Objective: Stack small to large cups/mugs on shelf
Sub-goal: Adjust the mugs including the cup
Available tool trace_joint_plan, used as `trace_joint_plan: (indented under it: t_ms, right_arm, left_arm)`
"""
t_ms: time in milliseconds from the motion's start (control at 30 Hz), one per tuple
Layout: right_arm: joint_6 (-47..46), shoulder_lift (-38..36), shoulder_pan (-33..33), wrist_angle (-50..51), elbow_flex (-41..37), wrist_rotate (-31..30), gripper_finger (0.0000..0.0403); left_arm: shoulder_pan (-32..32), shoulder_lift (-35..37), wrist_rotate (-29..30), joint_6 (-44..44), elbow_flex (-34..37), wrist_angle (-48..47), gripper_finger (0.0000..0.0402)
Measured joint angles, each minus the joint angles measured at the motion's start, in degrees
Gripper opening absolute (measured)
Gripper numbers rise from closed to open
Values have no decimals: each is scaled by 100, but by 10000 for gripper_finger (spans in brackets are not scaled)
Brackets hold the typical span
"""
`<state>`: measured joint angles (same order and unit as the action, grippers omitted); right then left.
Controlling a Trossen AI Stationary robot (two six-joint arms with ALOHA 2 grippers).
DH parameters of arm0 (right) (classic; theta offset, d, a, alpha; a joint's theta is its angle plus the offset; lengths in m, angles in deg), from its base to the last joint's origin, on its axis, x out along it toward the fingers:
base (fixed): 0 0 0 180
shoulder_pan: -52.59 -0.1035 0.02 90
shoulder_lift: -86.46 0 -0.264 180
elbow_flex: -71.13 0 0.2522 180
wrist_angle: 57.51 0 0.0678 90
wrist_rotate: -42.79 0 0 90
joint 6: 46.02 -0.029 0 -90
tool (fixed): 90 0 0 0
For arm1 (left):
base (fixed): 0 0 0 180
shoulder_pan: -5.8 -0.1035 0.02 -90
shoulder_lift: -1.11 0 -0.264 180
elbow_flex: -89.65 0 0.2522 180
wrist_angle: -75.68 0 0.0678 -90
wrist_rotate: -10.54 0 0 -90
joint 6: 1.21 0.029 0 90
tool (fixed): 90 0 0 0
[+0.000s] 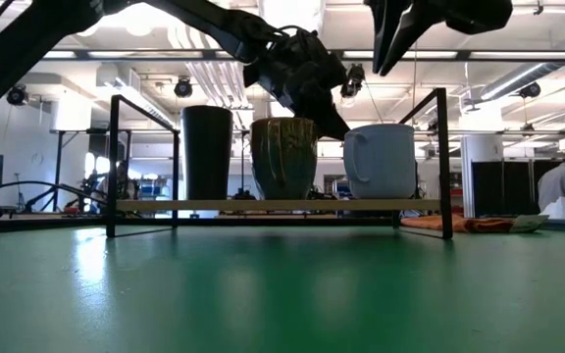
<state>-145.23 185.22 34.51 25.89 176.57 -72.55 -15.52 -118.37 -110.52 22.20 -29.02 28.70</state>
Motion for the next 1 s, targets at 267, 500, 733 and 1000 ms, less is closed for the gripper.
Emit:
trace_joint_plan:
  t_ms: [267, 500, 733, 1000]
  right_arm:
    - [577, 66, 547, -19, -15, 844, 22]
    - [685, 253, 636, 7, -24, 1082, 22]
    - [687, 522, 637, 173, -55, 1081, 22]
    - [550, 597, 639, 783, -159, 909, 22]
  left_arm:
    - [0, 0, 20, 6, 8, 59, 27]
    - [2, 0, 115, 4, 8, 84, 27]
    - [2, 0, 114, -14, 8, 77, 27]
    - [23, 2, 109, -31, 8, -47, 27]
